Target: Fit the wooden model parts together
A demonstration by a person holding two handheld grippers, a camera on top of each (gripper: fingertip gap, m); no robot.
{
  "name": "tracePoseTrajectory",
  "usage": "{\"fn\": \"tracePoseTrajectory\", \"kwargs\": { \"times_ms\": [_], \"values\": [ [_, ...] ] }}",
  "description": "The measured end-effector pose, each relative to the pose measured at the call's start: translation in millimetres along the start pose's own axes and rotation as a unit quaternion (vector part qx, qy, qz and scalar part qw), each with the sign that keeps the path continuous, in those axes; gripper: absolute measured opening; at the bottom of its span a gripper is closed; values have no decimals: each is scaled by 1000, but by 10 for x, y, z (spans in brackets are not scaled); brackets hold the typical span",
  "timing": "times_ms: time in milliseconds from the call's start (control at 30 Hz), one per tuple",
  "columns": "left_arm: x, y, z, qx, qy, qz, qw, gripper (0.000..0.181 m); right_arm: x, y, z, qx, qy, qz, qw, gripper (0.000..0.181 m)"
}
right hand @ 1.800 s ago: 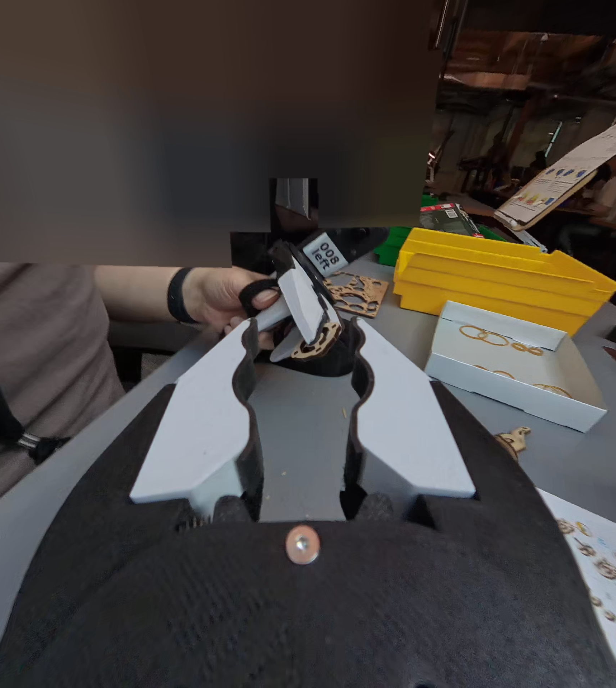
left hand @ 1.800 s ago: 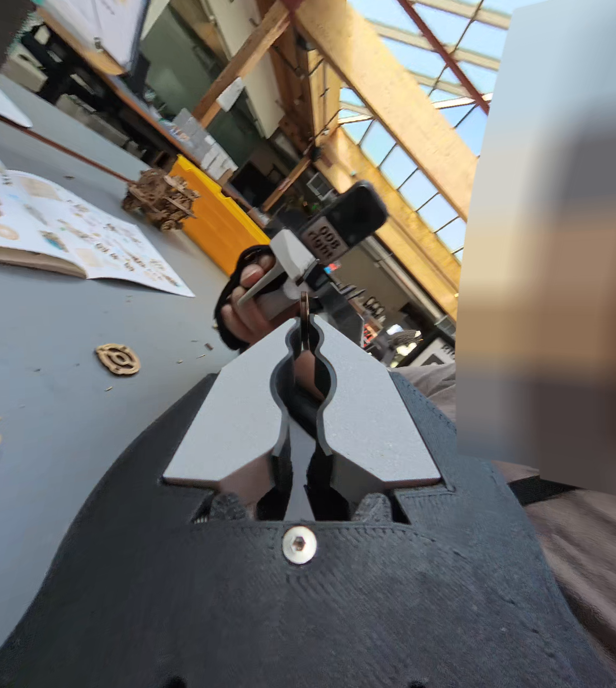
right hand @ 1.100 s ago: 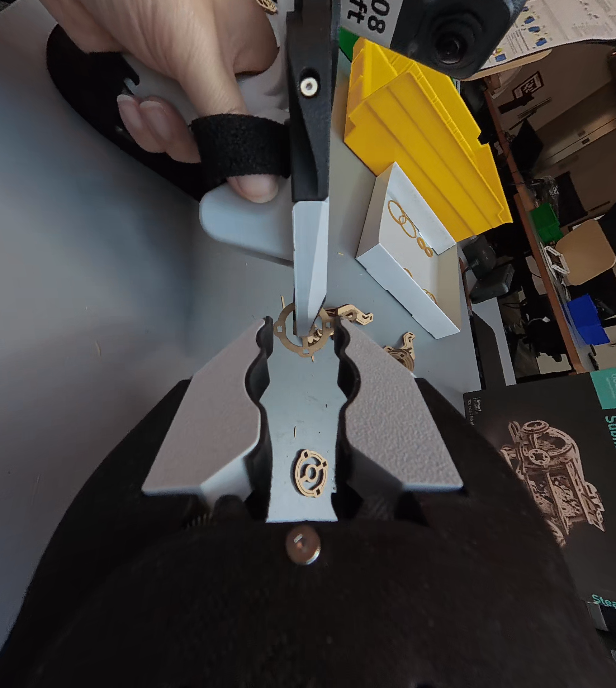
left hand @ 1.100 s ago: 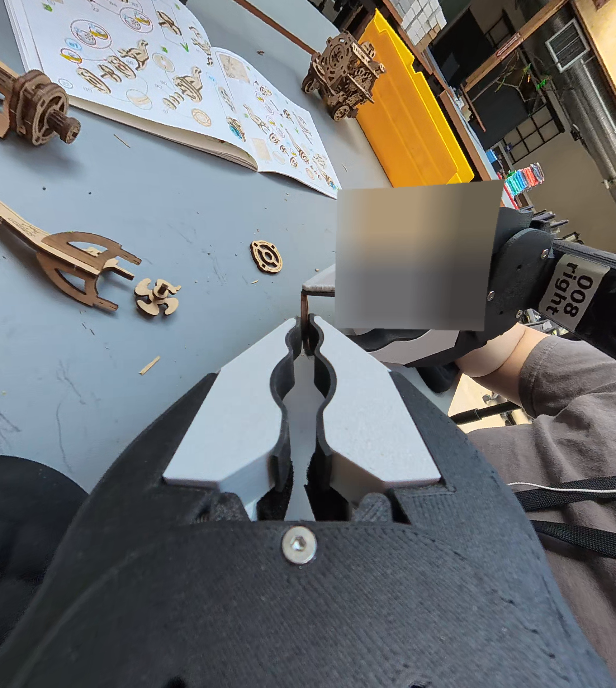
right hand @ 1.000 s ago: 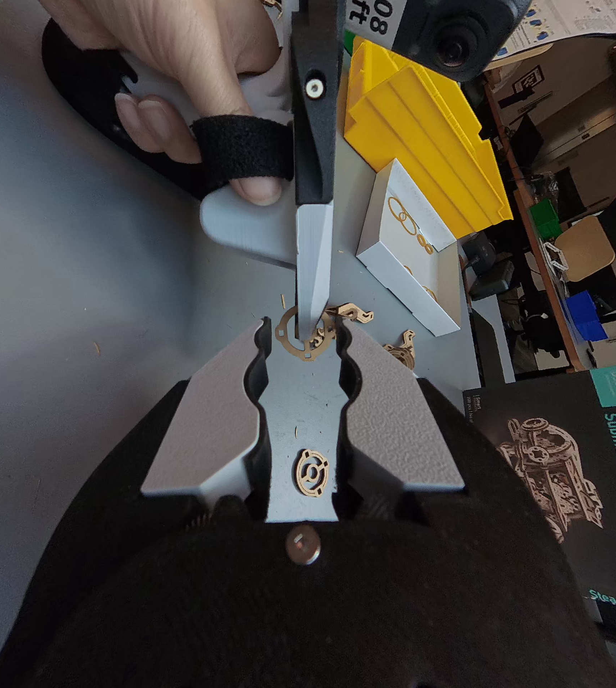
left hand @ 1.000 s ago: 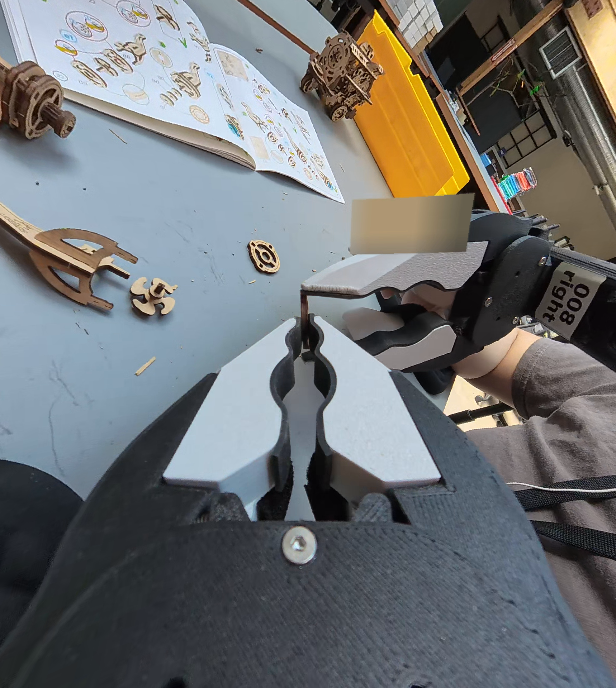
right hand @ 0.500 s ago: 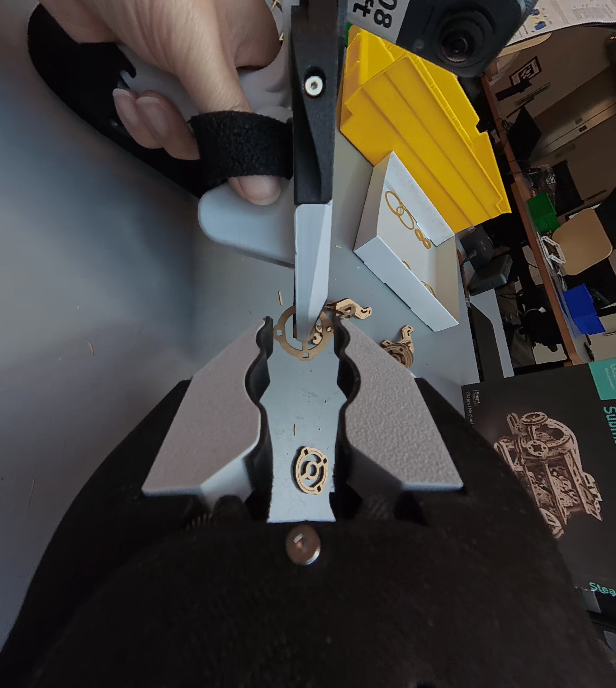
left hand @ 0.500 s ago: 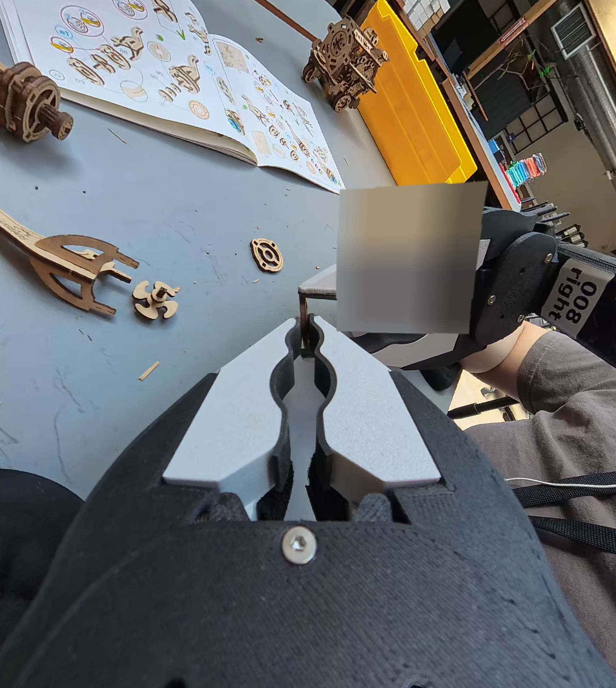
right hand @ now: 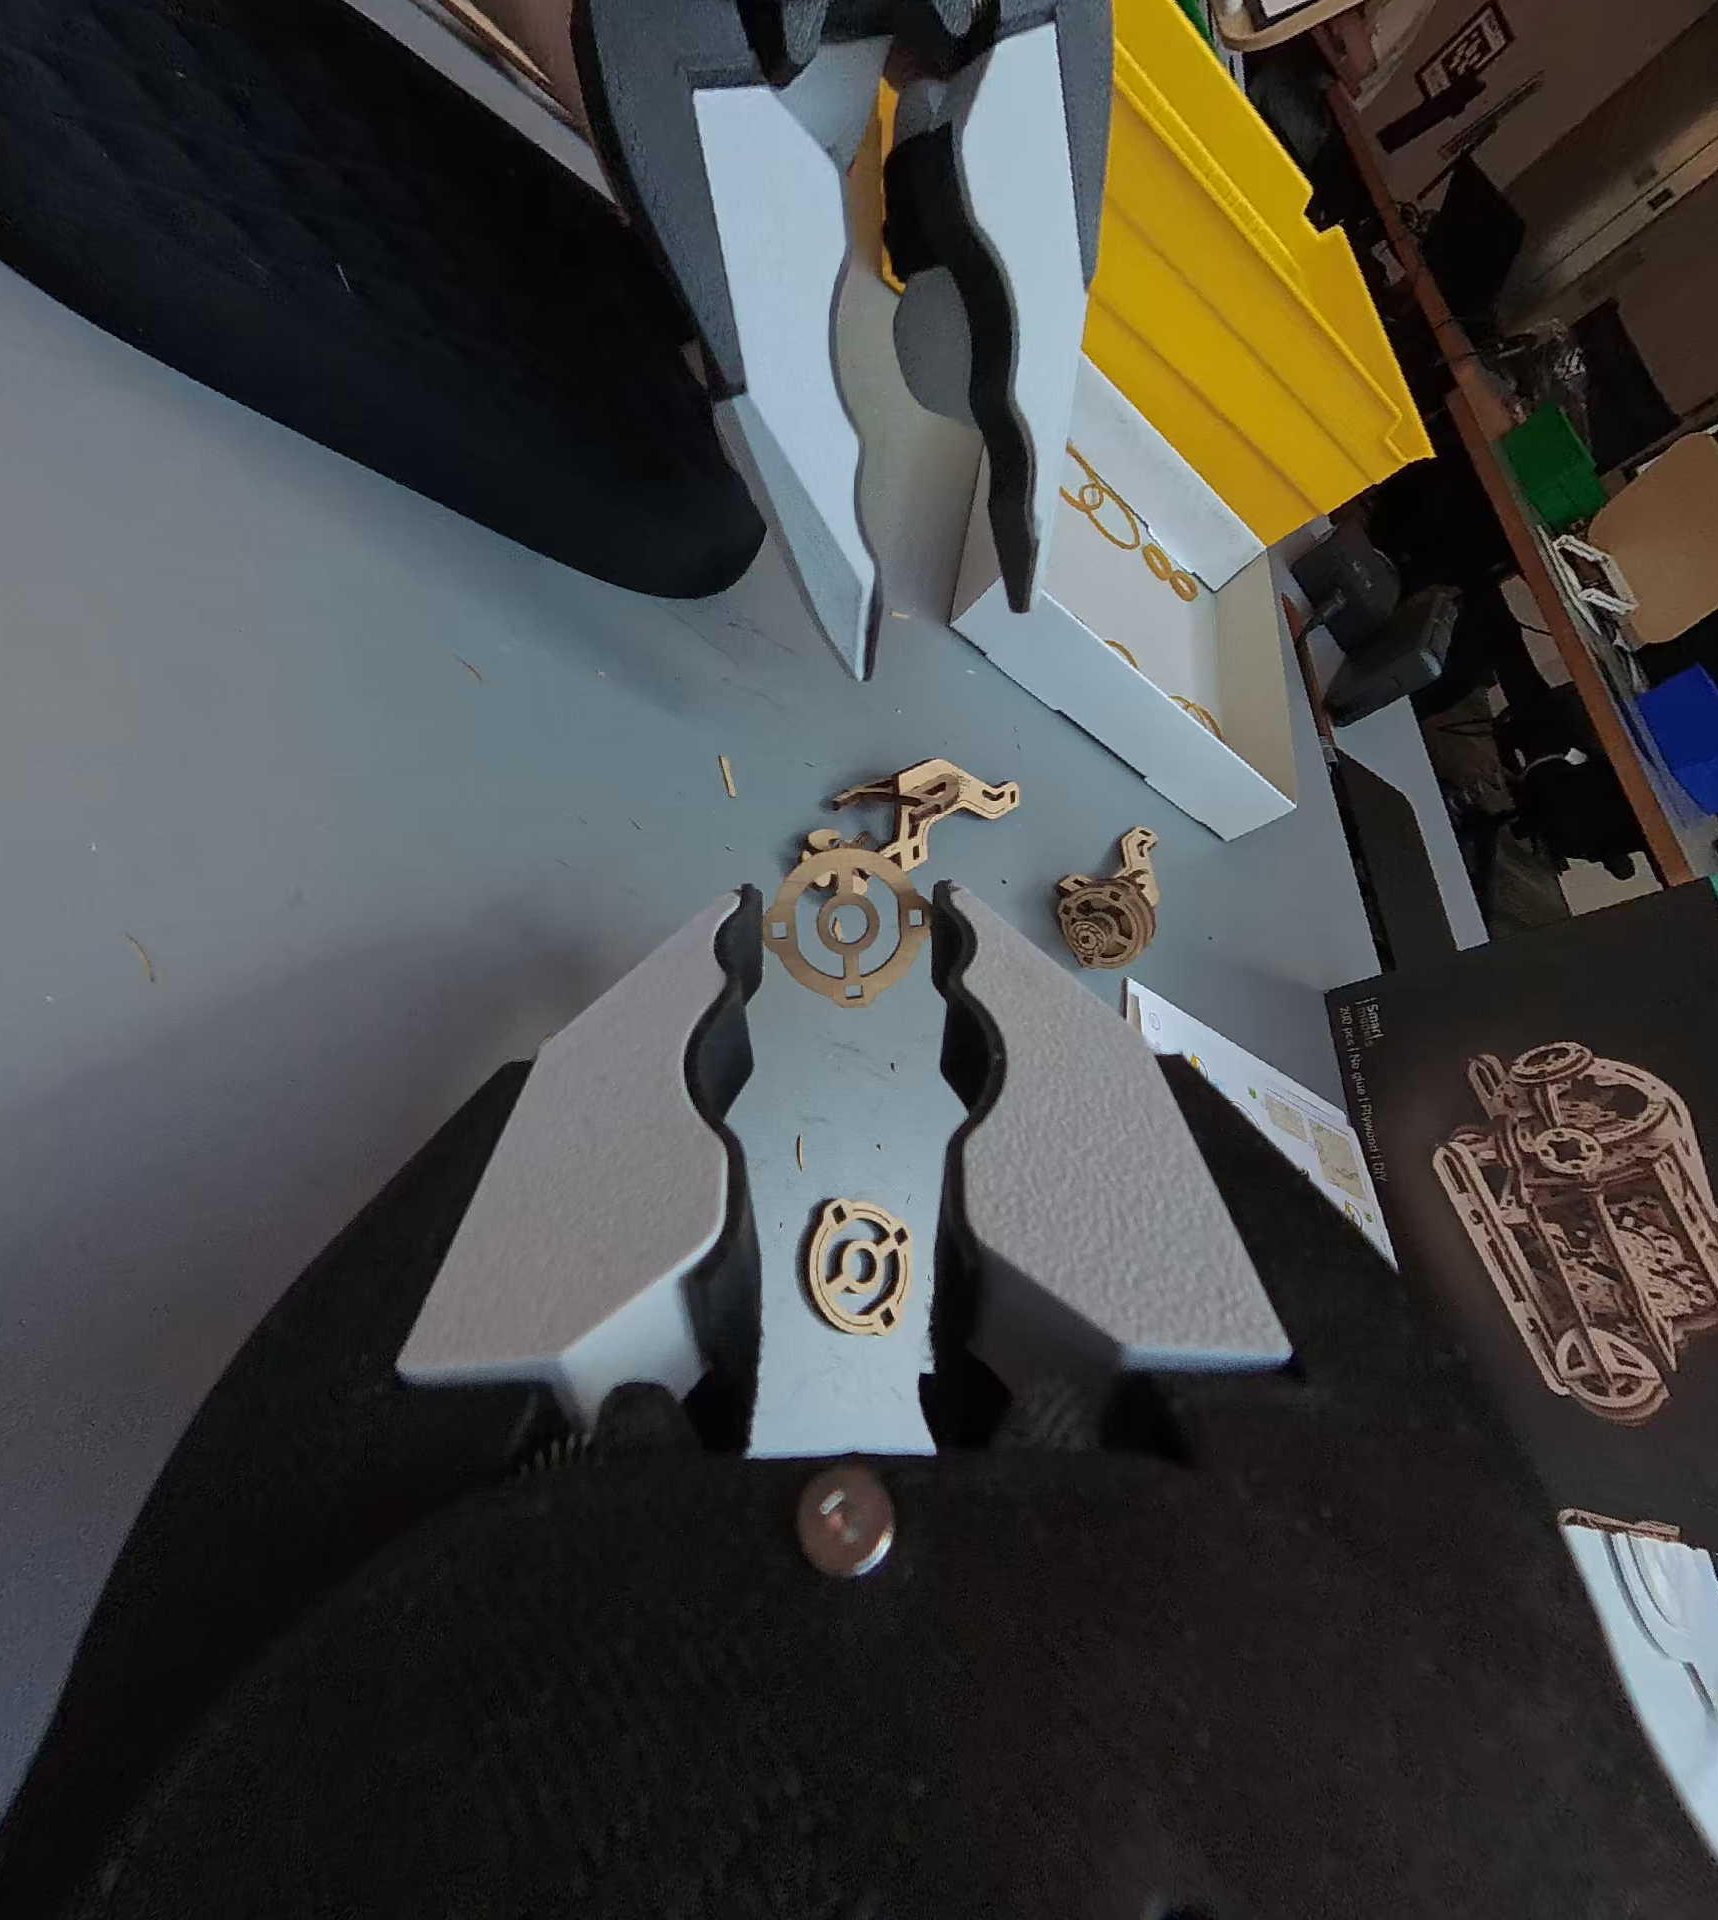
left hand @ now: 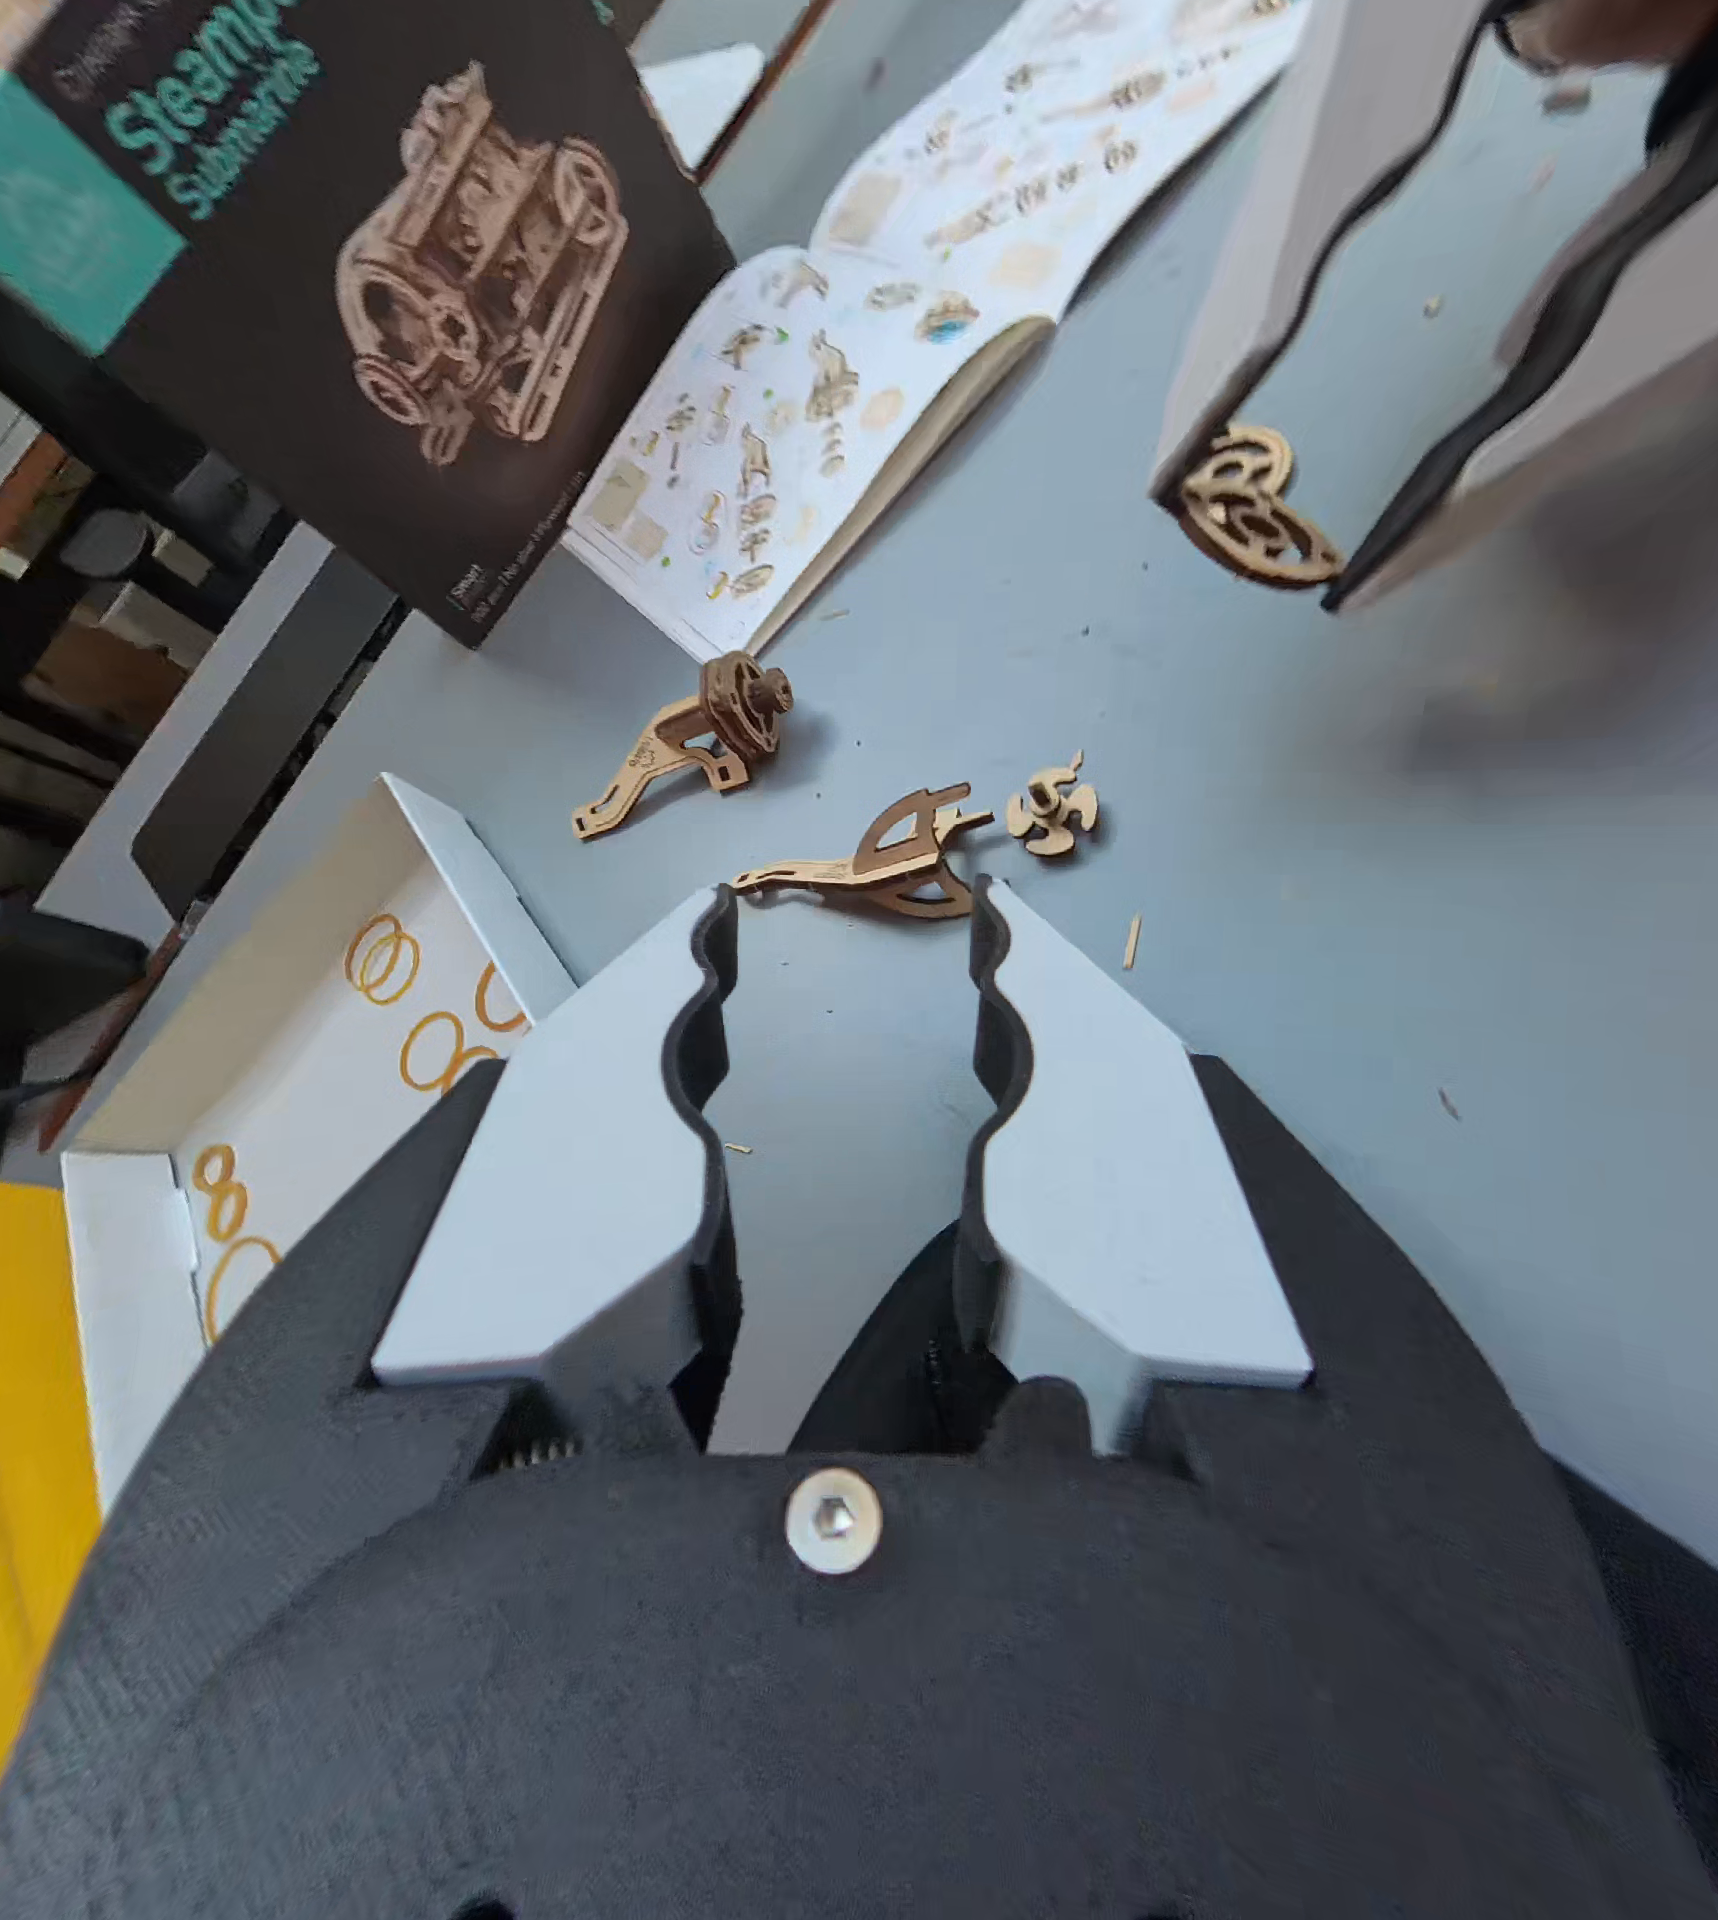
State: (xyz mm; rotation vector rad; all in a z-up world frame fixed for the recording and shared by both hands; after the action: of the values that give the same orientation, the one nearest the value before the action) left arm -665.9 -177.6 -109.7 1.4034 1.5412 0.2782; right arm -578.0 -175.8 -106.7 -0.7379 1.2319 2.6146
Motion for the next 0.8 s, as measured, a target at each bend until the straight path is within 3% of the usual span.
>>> {"fn": "tracePoseTrajectory", "kwargs": {
  "times_ms": [133, 300, 533, 633, 800],
  "values": [
    [197, -143, 34, 157, -57, -56, 984, 48, -8, -12, 19, 6, -2, 1, 1000, 32],
    [335, -191, 63, 291, -137, -90, 943, 43, -2, -48, 33, 9, -1, -3, 1000, 32],
    [442, -174, 150, 340, -231, -111, 905, 39, 2, -88, 56, 26, 6, -2, 1000, 31],
    [434, -189, 196, 336, -265, -117, 896, 29, 6, -100, 58, 29, 8, -2, 1000, 31],
    [434, -179, 113, 316, -273, -123, 900, 18, 21, -112, 43, 36, 17, -2, 999, 31]
  ]
}}
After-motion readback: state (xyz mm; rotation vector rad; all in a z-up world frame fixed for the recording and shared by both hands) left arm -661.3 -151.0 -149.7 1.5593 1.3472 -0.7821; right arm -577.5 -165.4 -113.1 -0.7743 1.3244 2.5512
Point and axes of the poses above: each gripper's, where its closed fingertips meet, x out along the fingers, y out of its top, z = x × y across the jaws, the point moved 1 cm from there along -x, back along the fingers, and after that the axes turned 4 degrees about y, right-handed, at the moved point
